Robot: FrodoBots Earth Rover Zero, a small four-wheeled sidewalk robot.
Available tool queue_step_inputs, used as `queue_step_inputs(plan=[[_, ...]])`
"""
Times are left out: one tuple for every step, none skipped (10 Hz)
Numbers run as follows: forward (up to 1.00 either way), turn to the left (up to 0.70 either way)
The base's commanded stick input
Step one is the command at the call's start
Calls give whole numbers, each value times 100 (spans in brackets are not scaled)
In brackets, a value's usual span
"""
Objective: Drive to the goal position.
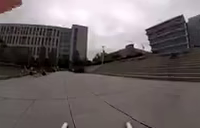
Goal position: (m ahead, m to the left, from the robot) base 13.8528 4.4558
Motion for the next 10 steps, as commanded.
queue_step_inputs(plan=[[70,14],[70,14],[70,14],[70,14],[70,14],[70,14],[70,14],[70,14],[70,14],[70,14]])
